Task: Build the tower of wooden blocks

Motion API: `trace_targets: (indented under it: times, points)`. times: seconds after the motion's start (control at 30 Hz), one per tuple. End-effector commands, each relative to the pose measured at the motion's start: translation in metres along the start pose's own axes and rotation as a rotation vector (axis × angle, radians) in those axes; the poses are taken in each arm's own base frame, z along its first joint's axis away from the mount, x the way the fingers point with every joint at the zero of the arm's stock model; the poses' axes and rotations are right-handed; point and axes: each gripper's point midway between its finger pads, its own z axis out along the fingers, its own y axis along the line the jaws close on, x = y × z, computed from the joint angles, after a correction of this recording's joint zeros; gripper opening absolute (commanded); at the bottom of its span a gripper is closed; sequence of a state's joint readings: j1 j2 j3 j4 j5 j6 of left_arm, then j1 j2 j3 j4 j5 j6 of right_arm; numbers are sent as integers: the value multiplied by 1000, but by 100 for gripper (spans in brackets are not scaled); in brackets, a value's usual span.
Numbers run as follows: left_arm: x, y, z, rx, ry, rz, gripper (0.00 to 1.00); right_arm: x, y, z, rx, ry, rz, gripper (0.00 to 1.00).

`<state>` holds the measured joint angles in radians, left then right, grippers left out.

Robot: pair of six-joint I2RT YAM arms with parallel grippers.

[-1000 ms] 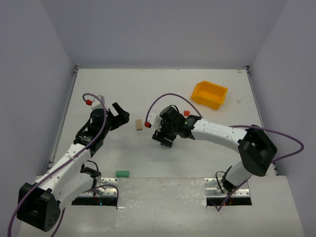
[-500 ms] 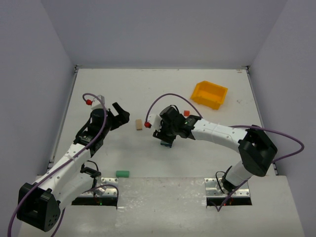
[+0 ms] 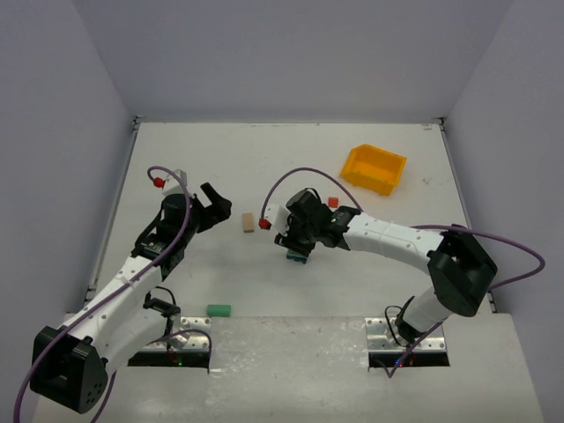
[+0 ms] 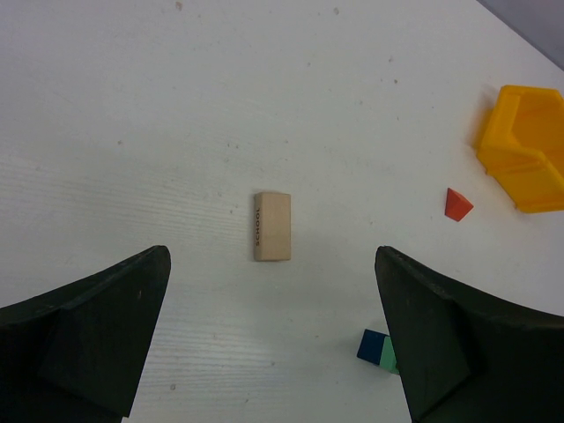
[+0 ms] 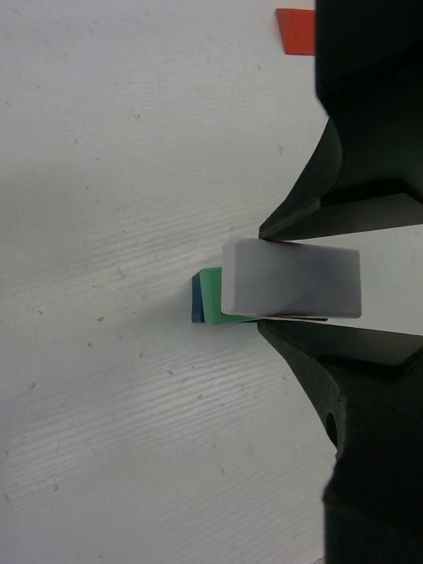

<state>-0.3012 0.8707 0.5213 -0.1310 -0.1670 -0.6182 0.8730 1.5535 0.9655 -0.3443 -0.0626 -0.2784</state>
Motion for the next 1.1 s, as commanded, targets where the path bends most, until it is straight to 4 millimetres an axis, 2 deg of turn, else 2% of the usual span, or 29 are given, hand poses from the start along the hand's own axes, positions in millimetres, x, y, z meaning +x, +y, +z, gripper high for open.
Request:
trace_targets:
  times: [0.0,0.27,0.4,0.43,0.47,0.5,0.53,0.77,0.87,0.93,1.07]
  points:
    - [-6,-8,1,37,-27,-10,100,-14,-1,-9,4,-59,-21,44]
    - [-6,-8,0,39,-27,-10,100,-16,-1,-10,8,-60,3,54]
    - [-7,-9,0,42,-28,-9,100,-21,-4,-13,21,-75,20,65]
    - [-7,-9,0,42,-28,-9,100,-22,-5,-15,28,-78,24,69]
    - [-7,-9,-1,42,-29,-9,100,-25,-7,-16,36,-84,29,79]
    - [-7,-9,-1,41,-29,-9,100,-27,-8,-19,46,-92,34,93]
    - [-7,-9,-1,40,-30,-9,100,-32,-10,-23,55,-107,41,98]
    - [-9,-10,-4,39,-25,-10,100,-71,-18,-69,113,-287,77,99]
    - [-8,-10,-5,33,-10,-19,100,-81,-24,-91,175,-384,160,99]
    - [-6,-10,-6,26,6,-27,100,-75,-34,-103,254,-417,242,99]
    - [5,-5,-9,5,54,-46,100,-46,-48,-105,381,-418,362,99]
